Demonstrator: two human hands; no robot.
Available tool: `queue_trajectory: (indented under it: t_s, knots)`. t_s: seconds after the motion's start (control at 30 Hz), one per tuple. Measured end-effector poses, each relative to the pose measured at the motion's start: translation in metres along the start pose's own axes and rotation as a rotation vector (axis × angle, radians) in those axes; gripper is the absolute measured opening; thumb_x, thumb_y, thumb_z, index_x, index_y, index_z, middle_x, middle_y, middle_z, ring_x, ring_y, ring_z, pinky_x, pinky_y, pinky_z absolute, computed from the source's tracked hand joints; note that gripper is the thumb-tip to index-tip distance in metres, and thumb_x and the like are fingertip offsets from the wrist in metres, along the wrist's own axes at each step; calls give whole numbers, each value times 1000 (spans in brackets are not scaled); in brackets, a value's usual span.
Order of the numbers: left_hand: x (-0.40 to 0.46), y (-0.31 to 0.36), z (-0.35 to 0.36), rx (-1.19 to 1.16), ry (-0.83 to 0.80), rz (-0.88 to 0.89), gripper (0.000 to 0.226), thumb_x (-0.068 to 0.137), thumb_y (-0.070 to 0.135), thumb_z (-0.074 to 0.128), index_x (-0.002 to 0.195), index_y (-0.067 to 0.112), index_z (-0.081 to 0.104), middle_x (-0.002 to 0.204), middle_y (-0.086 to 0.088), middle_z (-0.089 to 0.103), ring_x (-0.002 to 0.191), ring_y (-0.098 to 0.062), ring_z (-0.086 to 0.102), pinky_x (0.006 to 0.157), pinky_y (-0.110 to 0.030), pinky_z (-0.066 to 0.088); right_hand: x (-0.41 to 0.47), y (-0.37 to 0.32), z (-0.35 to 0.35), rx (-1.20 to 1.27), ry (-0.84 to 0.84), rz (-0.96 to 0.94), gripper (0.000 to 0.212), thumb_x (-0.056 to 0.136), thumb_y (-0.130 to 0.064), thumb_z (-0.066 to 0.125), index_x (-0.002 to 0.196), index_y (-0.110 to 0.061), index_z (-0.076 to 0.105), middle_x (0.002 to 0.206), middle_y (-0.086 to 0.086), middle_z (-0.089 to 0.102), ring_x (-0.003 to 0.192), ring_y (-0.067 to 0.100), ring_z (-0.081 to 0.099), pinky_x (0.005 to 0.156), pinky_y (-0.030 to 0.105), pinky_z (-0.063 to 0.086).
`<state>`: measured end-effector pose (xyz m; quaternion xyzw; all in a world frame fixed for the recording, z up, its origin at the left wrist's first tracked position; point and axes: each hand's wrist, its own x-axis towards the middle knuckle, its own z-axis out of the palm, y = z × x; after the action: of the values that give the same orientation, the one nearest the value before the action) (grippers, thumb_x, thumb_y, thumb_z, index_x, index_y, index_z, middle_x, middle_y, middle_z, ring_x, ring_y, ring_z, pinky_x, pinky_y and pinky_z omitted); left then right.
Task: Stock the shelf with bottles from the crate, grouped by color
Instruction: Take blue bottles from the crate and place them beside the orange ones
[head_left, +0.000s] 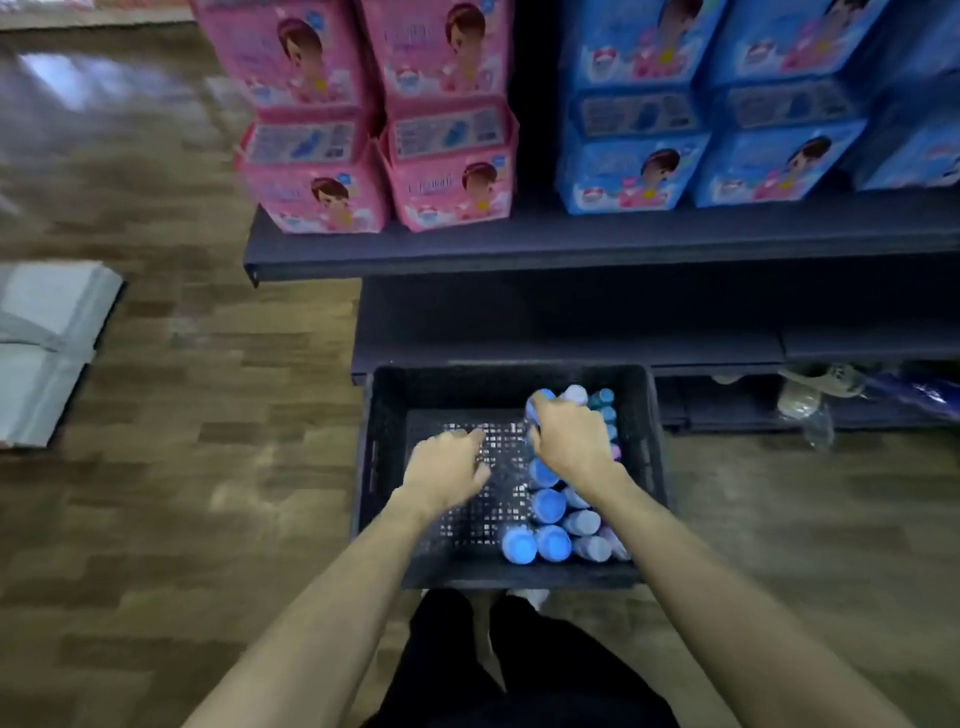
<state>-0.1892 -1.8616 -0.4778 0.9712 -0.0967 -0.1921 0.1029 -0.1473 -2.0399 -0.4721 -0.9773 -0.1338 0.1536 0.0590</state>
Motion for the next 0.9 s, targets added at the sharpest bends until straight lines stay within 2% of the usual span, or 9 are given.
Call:
queue_trajectory:
  t_s: [0.1, 0.3, 0.43, 0.6, 0.77, 0.9]
  knots:
    - [-11, 6, 29, -48, -103, -21, 24, 88, 31, 47, 106, 16, 48, 101, -10, 64, 90, -35, 61, 70, -38, 45, -14, 2, 43, 37, -137, 29, 28, 97, -22, 47, 124, -13, 48, 112, 8, 64, 98, 33, 63, 64, 37, 40]
    - [-33, 11, 81, -113, -237, -76, 34, 89, 30, 47, 120, 15, 49, 113, -8, 62, 99, -34, 59, 80, -39, 48, -46, 1, 122, 138, -411, 63, 34, 93, -12, 50, 127, -12, 48, 127, 10, 54, 110, 33, 59, 79, 39, 47]
    - [-38, 12, 103, -128, -269, -102, 31, 90, 29, 47, 118, 16, 50, 114, -8, 62, 102, -33, 59, 80, -38, 46, -55, 3, 161, 151, -499, 6, 45, 92, -5, 49, 135, -14, 44, 137, 9, 43, 112, 34, 59, 82, 40, 48]
    - [-39, 11, 121, -129, -288, -117, 34, 91, 29, 47, 122, 17, 48, 115, -7, 61, 102, -33, 59, 80, -39, 47, -55, 8, 186, 95, -583, -111, 54, 93, -1, 46, 143, -19, 38, 138, 12, 42, 122, 32, 53, 94, 42, 45]
    - [-37, 10, 129, -164, -288, -144, 30, 89, 28, 47, 117, 16, 51, 112, -7, 62, 100, -33, 60, 78, -38, 46, -47, 6, 192, 19, -615, -230, 55, 95, -3, 46, 146, -22, 38, 135, 12, 45, 118, 33, 55, 83, 42, 47]
    - [-36, 5, 127, -186, -256, -169, 29, 89, 28, 48, 115, 17, 51, 111, -5, 63, 98, -32, 61, 75, -38, 46, -43, 2, 194, -34, -545, -260, 55, 92, 0, 52, 143, -17, 39, 141, 11, 41, 112, 34, 58, 77, 41, 49]
